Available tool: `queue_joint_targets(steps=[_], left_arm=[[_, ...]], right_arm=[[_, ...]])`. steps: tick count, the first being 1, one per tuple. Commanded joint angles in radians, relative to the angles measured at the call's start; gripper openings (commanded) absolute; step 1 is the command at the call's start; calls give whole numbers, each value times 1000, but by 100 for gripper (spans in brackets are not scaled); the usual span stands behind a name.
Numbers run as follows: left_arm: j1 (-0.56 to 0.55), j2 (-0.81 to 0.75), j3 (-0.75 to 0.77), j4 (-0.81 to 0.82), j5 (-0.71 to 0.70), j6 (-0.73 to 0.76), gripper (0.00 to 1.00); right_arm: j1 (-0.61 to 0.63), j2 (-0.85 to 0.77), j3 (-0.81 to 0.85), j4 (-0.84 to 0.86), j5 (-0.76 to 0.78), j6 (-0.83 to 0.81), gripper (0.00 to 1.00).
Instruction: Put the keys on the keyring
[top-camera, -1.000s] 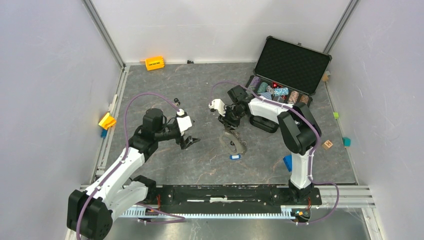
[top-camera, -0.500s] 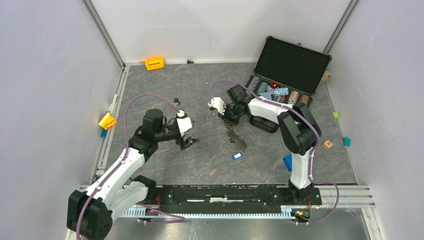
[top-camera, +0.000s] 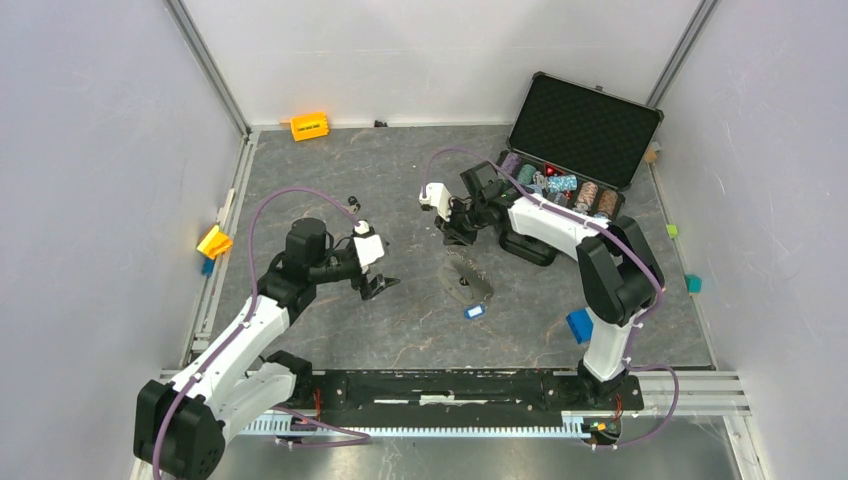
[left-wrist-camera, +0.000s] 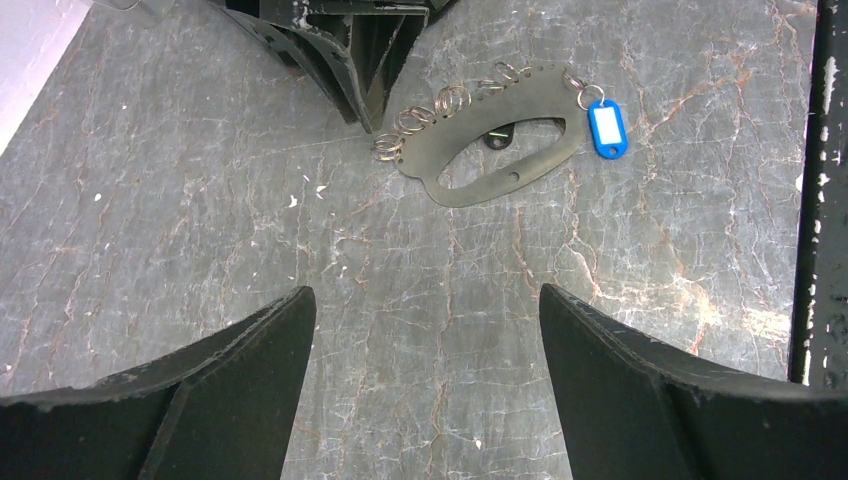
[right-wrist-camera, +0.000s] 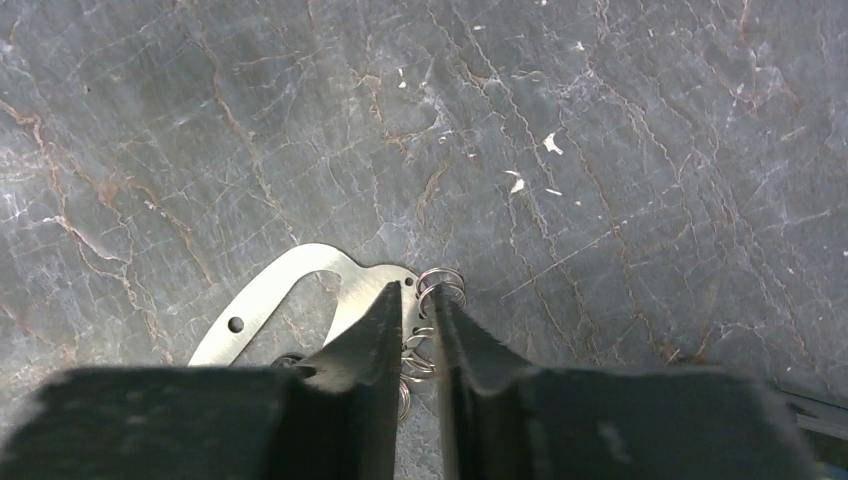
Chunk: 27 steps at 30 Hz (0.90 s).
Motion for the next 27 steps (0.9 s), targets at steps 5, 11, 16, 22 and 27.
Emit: queue_joint_targets(steps=[5,11,16,22,27], left_arm=[[-2,-34,-6,6,-12,27,89],[-1,-41,-8,8,-18,24,91],[-1,-39,-12,12,-16,28,91],[-2,-37,-13,11,-12,28,91],[-1,-39,-13,12,-11,28,92]], right_arm=[[32,44,-4,91,69,100,27],[54,92,26,82,160,115,36],[63,106,17,66,200,117,49],[69,130,13,63,265,127,47],[70,153,36,45,283,133,43]])
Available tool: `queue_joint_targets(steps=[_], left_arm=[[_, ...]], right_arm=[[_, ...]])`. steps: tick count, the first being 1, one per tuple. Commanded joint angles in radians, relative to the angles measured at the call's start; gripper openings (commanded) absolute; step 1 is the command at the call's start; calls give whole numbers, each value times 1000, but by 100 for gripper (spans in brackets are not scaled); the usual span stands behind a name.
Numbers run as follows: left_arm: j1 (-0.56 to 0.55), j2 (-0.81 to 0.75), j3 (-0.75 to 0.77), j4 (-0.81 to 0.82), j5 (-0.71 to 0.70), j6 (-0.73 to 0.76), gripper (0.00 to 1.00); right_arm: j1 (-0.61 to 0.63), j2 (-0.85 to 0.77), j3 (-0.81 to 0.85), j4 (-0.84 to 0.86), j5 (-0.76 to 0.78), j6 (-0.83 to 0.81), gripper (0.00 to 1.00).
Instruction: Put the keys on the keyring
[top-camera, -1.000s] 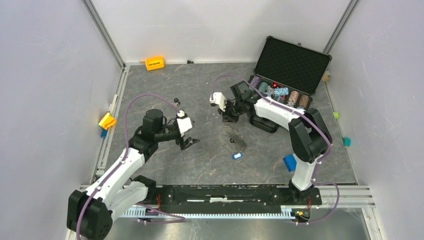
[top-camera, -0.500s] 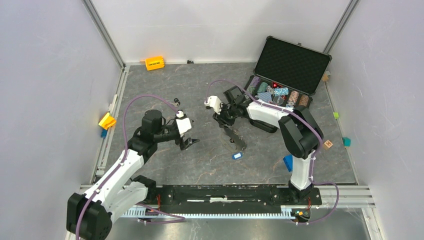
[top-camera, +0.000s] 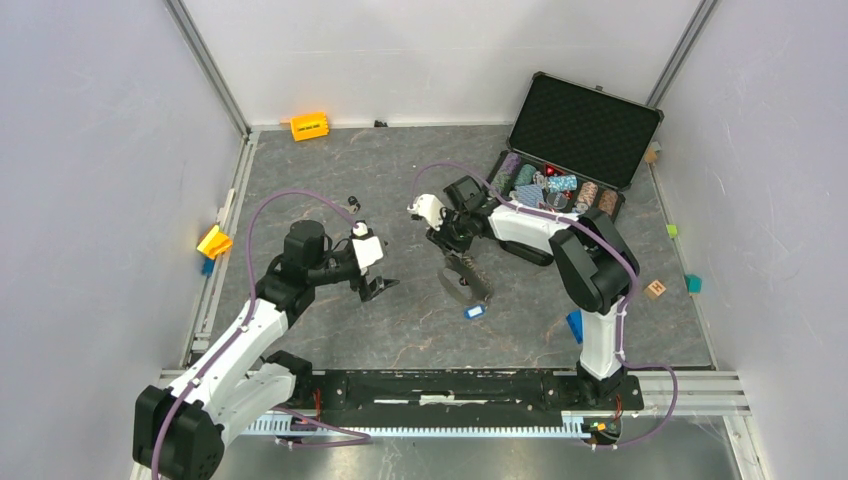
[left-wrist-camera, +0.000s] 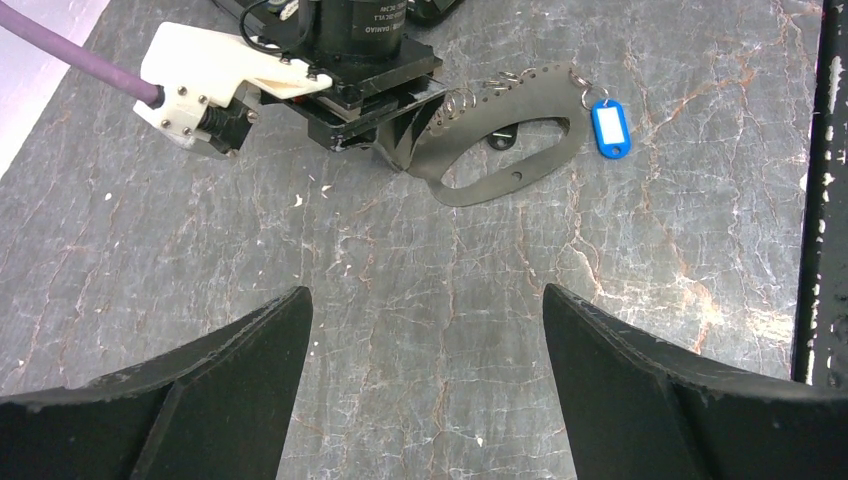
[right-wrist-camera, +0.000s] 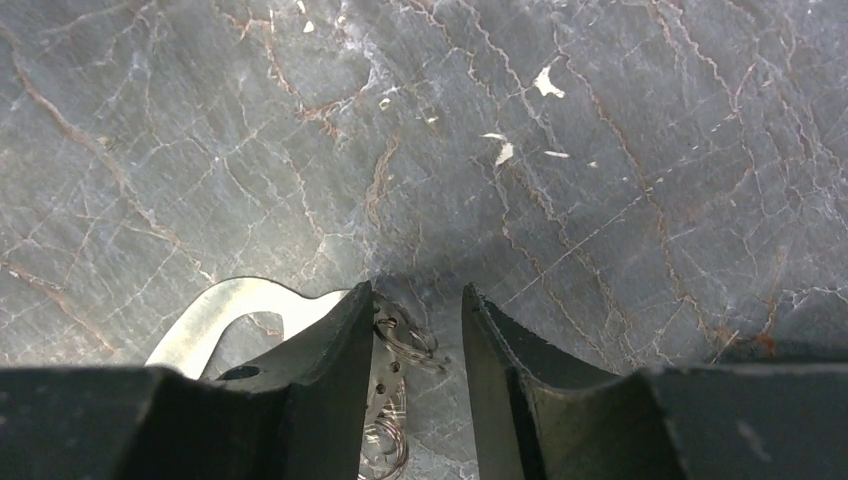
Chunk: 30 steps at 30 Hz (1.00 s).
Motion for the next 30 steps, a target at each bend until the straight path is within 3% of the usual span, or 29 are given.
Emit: queue_joint_targets(steps=[1,6,7,9,14,21,30], left_arm=[[-1,-13,-3,12,-1,27,92],[-1,-12,-5,12,0,28,92],[-2,-13,-4,11,0,28,92],[-2,-14,-4,10,1,29,92],[-2,-17,-4,9,0,29,92],[-1,-14,-5,11,1,32,93],[-2,-17,-5,10,5,29,93]], right_arm=[[5,28,36,-15,38,11,42],[4,23,45,-27,24,7,28],[5,13,54,-37,11,4,18],[5,-2,57,-42,-1,0,11],[4,-54,64,-70,-34,-20,0],[-1,-141,17,-79,-54,-48,0],[-19,-154,5,-104,-67,-99,24]])
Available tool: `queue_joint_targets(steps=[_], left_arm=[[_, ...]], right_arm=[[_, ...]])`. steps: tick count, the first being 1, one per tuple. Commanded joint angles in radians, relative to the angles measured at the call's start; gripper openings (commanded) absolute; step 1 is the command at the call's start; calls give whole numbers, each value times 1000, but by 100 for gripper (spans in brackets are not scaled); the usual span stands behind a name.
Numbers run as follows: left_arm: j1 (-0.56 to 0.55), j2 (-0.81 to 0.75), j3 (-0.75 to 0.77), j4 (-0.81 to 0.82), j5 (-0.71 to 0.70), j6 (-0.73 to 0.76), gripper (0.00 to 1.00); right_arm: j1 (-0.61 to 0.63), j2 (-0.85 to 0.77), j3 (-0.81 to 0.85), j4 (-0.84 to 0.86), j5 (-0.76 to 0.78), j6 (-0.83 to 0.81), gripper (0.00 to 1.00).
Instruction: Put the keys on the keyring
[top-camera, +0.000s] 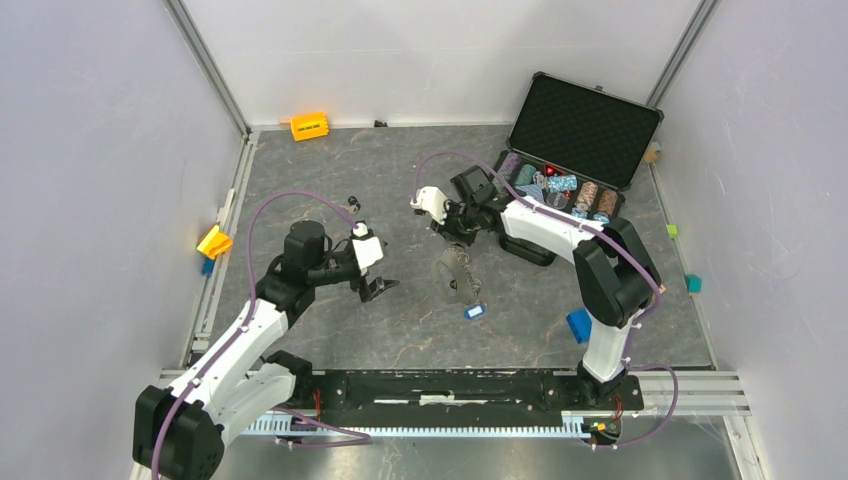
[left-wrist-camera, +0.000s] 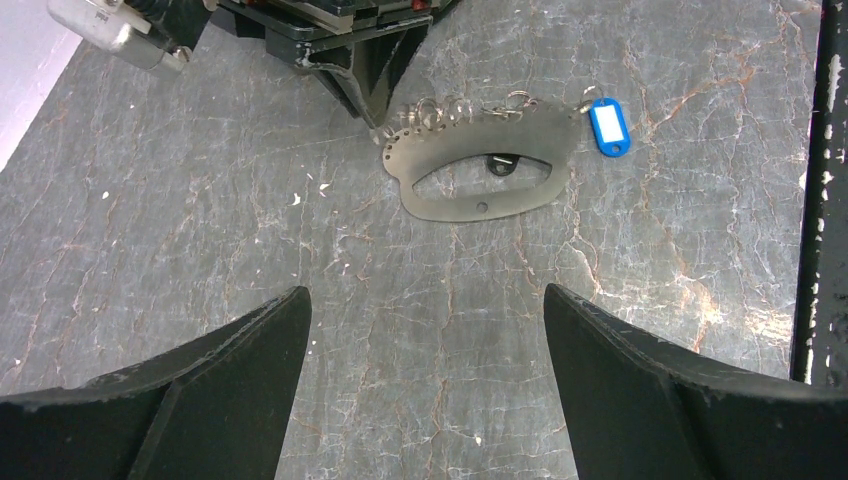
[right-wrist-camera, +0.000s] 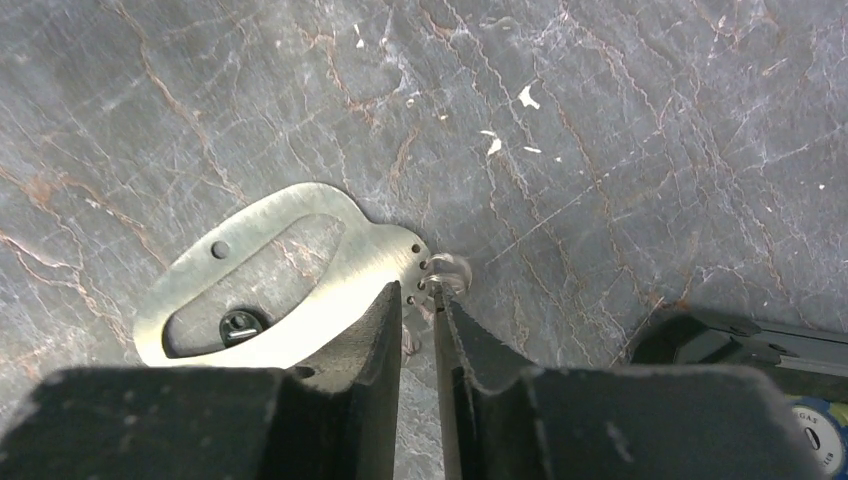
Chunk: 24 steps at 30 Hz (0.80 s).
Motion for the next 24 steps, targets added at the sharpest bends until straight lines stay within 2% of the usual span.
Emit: queue_joint_targets(steps=[1,4,6,15,19,24], left_arm=[[-2,-16,0,10,5,28,93],[-1,-17,0,9,7,30,93],[-1,-16,-1,9,5,32,93],[-1,-18,-2,9,6,36,93],[-2,-17,-2,8,7,38,93],[-1,-12,-2,9,11,39,93]], right_arm=[[-11,-28,-15,-18,-16,-43,27],[-19,-22,-15,-21,-13,-59,37],[-25,-15,-9,-21,-15,-67,40],[-33,81,72,-88,-68,-110,35],[-39,58,29,-96,-66,-135,34],[-61,5,-23,-139,-137,-190,39]])
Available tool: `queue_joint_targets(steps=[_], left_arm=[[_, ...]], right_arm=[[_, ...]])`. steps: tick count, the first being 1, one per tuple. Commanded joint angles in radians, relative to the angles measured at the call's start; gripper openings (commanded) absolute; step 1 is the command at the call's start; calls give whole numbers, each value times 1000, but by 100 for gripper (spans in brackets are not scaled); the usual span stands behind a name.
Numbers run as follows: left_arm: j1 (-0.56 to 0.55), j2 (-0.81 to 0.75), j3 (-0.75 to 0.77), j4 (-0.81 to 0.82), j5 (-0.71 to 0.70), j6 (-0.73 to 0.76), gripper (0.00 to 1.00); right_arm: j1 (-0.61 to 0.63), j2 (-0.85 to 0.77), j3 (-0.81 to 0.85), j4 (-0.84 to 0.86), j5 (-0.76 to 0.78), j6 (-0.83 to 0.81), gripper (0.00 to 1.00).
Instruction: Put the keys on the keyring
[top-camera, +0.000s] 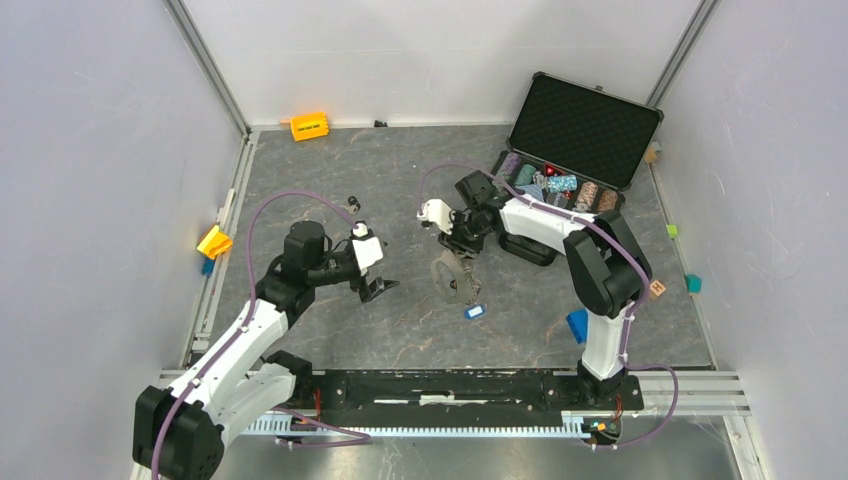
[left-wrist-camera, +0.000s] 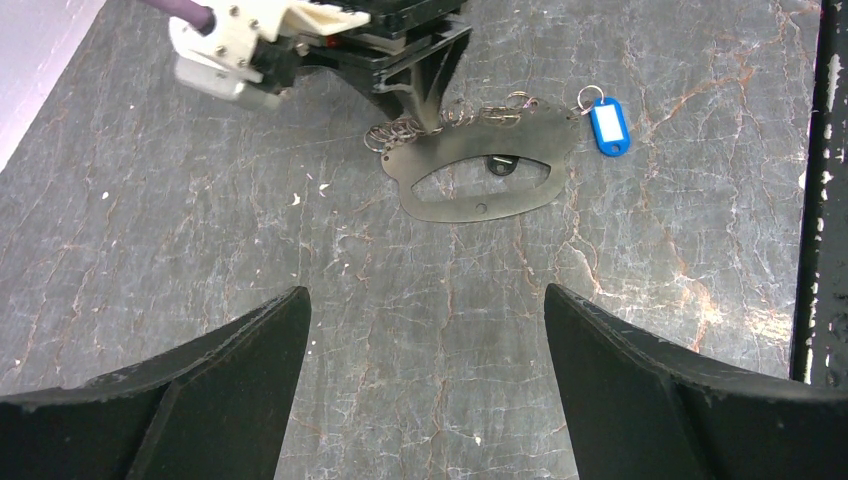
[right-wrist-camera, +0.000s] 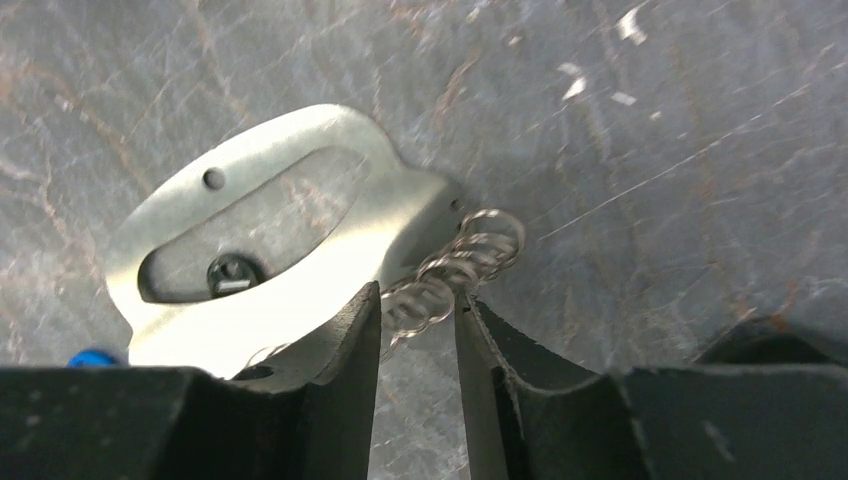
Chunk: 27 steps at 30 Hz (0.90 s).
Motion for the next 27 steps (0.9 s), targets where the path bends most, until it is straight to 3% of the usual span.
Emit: queue_joint_targets(steps=[1,23,27], left_arm=[[-2,-10,0,9,10,41,93],[-1,-6,-4,6,12,51,93],[-1,-8,-5,6,11,50,93]], right_arm=[[-24,-72,-36,-63,-93,-78,40],[-41,44,33,-85,-70,-173,36],[-42,44,26,-86,-65,-191,30]])
